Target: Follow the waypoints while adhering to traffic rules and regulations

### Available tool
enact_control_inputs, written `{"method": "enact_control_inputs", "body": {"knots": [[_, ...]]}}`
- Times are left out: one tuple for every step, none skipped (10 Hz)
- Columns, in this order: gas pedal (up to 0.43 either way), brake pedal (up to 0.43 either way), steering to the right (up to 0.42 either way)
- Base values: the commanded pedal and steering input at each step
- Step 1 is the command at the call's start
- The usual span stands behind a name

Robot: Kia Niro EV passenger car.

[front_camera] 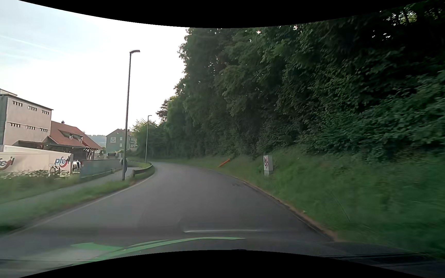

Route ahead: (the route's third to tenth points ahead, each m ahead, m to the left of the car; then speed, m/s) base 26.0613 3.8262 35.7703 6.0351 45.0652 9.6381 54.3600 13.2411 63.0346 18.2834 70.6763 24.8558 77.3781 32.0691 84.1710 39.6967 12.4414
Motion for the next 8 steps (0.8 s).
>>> {"method": "enact_control_inputs", "body": {"knots": [[0.067,0.0,-0.03],[0.067,0.0,-0.032],[0.067,0.0,-0.034],[0.067,0.0,-0.035],[0.079,0.0,-0.037],[0.098,0.0,-0.038],[0.11,0.0,-0.038],[0.11,0.0,-0.038]]}}
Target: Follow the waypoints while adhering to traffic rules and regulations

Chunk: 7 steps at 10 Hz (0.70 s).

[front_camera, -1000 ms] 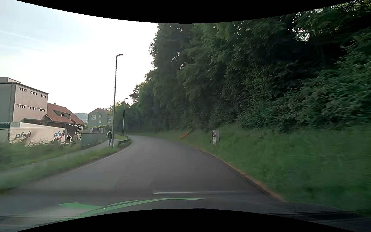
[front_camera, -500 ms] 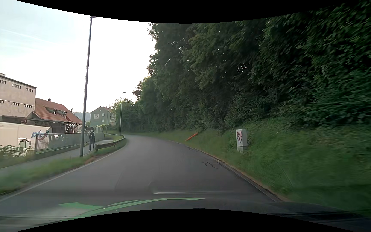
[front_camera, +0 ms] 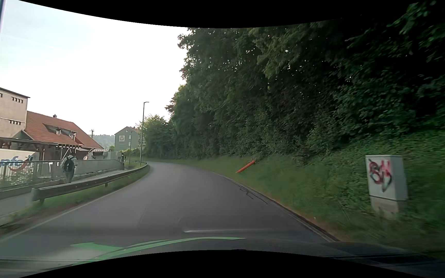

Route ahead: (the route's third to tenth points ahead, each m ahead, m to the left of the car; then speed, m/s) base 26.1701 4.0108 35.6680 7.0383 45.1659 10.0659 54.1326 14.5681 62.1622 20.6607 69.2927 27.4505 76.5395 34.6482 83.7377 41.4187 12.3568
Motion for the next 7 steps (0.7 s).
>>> {"method": "enact_control_inputs", "body": {"knots": [[0.11,0.0,-0.039],[0.11,0.0,-0.04],[0.11,0.0,-0.041],[0.11,0.0,-0.041],[0.11,0.0,-0.041],[0.11,0.0,-0.041],[0.11,0.0,-0.041]]}}
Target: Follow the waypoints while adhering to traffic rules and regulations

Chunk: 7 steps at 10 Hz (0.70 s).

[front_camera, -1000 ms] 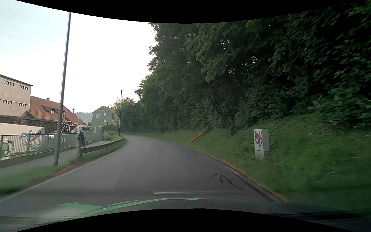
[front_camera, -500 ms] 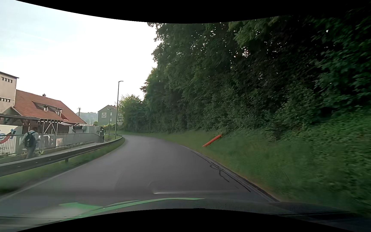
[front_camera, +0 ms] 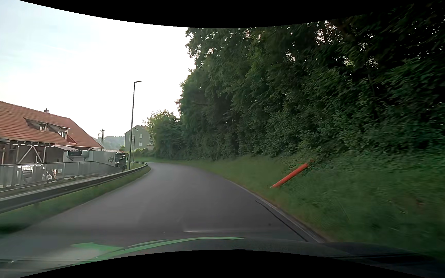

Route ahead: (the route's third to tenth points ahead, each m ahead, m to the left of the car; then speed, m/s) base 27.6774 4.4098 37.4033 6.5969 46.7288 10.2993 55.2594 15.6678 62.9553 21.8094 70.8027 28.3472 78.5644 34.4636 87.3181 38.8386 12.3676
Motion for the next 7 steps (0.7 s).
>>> {"method": "enact_control_inputs", "body": {"knots": [[0.11,0.0,-0.041],[0.11,0.0,-0.041],[0.11,0.0,-0.041],[0.11,0.0,-0.041],[0.11,0.0,-0.041],[0.11,0.0,-0.042],[0.11,0.0,-0.041]]}}
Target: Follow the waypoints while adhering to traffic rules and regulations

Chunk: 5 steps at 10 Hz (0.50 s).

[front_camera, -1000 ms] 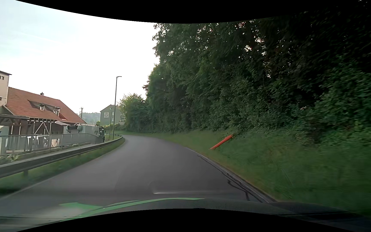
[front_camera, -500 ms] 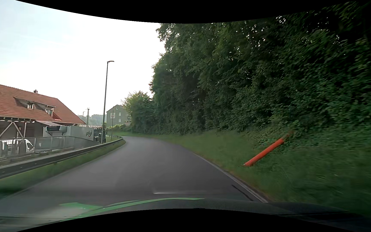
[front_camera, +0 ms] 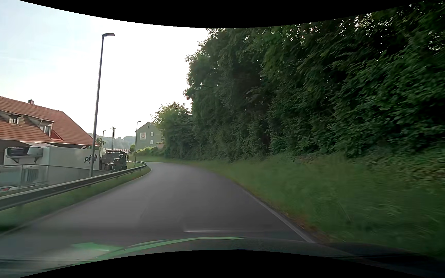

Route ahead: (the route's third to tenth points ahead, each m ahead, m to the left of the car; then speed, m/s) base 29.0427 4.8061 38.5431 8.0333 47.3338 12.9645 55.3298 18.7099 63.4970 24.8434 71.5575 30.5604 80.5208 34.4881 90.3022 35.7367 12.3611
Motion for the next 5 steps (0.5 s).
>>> {"method": "enact_control_inputs", "body": {"knots": [[0.11,0.0,-0.041],[0.11,0.0,-0.041],[0.11,0.0,-0.041],[0.11,0.0,-0.042],[0.11,0.0,-0.042]]}}
